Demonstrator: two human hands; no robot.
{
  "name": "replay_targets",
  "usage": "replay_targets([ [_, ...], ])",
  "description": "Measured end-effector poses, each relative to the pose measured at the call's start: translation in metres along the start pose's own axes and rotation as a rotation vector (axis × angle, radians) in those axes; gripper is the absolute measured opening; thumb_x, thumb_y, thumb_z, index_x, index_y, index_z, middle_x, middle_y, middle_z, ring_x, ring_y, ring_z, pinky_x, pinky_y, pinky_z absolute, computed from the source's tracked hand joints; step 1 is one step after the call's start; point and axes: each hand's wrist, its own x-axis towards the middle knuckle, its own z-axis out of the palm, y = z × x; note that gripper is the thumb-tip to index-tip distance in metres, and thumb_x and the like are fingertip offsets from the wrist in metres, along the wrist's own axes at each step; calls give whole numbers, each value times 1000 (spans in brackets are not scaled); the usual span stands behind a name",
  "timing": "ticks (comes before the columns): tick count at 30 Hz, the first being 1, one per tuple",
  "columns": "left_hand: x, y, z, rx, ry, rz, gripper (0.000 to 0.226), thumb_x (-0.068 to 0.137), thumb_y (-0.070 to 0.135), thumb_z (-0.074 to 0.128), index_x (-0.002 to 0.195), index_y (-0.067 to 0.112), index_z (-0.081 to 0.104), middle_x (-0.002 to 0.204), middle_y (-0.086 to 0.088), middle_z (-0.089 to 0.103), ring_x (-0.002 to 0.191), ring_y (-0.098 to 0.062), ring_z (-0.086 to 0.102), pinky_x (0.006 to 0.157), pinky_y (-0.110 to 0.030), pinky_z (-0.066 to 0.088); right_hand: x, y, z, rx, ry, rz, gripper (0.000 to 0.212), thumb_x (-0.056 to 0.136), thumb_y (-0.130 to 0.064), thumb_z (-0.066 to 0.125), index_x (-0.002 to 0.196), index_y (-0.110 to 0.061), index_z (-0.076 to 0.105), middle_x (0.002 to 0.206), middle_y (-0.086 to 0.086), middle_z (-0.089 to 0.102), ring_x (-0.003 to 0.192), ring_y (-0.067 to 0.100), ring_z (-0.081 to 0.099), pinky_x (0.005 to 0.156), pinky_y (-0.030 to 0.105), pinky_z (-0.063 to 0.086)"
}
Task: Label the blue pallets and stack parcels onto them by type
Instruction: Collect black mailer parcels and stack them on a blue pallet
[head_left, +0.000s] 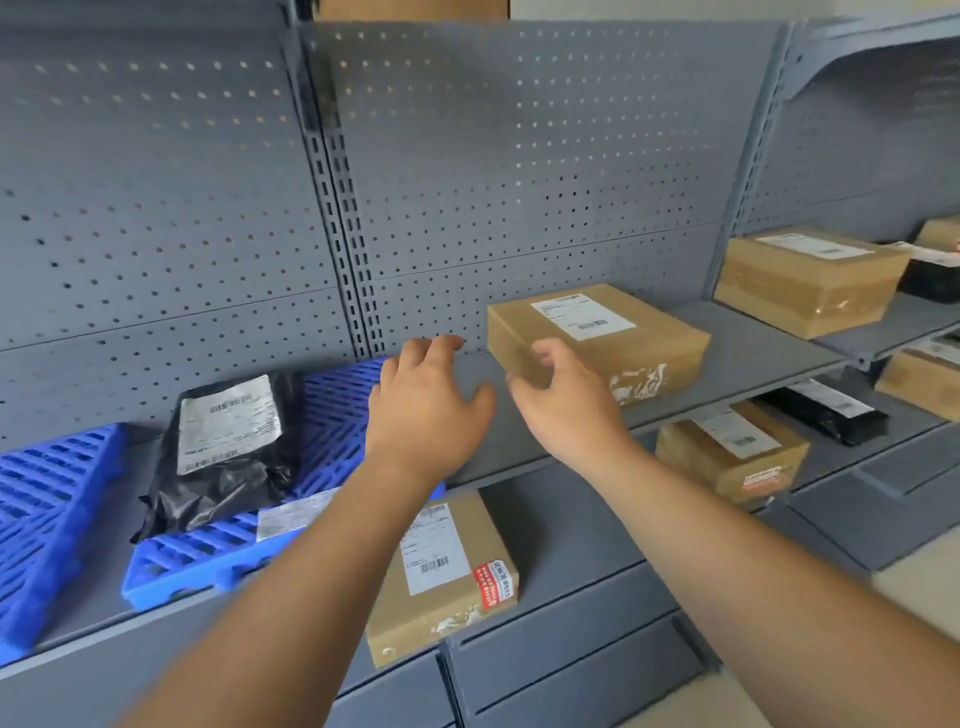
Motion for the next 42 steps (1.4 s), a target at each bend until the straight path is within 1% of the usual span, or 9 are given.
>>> replay_targets([
  [5,-15,83,57,-32,-88,115,56,89,42,63,141,25,51,142,-4,52,126,-33,46,102,-47,42,-3,64,-81,36,151,71,51,92,-41,61,140,-26,48,127,-5,55,118,20,53,86,31,40],
  [10,-31,164,110,-89,-172,224,54,89,39,64,140,23,52,141,-5,53,124,-34,47,104,-45,42,-13,129,-158,34,236,151,54,92,-42,62,142,-27,44,131,-3,52,123,21,50,93,35,42],
  [13,-38,210,138,-122,-209,285,55,88,38,64,139,22,52,139,-5,53,121,-33,48,103,-45,42,-22,163,-198,27,270,221,54,93,-40,62,142,-27,45,136,0,51,124,24,51,102,43,45],
  [17,-47,255,173,-144,-262,336,57,90,41,63,143,23,50,142,-5,51,127,-32,46,104,-47,44,-34,205,-239,32,314,283,52,93,-37,61,142,-28,46,138,0,51,124,23,51,100,45,47],
  [20,-51,281,199,-159,-330,361,53,91,39,61,142,26,50,141,-2,50,128,-30,44,104,-43,41,-40,235,-259,26,354,334,53,92,-38,61,142,-28,46,137,-2,50,123,20,50,83,35,49],
  [25,-51,323,242,-182,-424,424,53,88,36,62,139,28,52,141,0,51,127,-28,47,102,-45,44,-40,285,-280,34,422,426,53,92,-40,61,141,-27,45,135,-2,51,122,20,50,87,35,41],
  [30,-35,361,293,-227,-509,513,56,91,38,62,143,23,50,144,-3,49,127,-28,48,101,-47,45,-29,329,-299,-9,487,521,53,91,-39,63,140,-25,48,133,2,53,126,23,50,98,40,45],
  [35,-7,397,341,-270,-587,608,56,92,37,62,145,24,47,146,-3,48,126,-29,48,98,-44,47,-1,366,-324,-52,562,615,54,92,-40,61,142,-26,45,137,3,52,124,23,52,87,35,43],
  [42,16,440,400,-260,-704,705,54,94,40,59,145,28,45,147,-1,46,128,-28,45,98,-45,44,20,411,-346,-108,639,752,54,93,-40,61,142,-25,44,138,6,52,121,28,54,94,40,49],
])
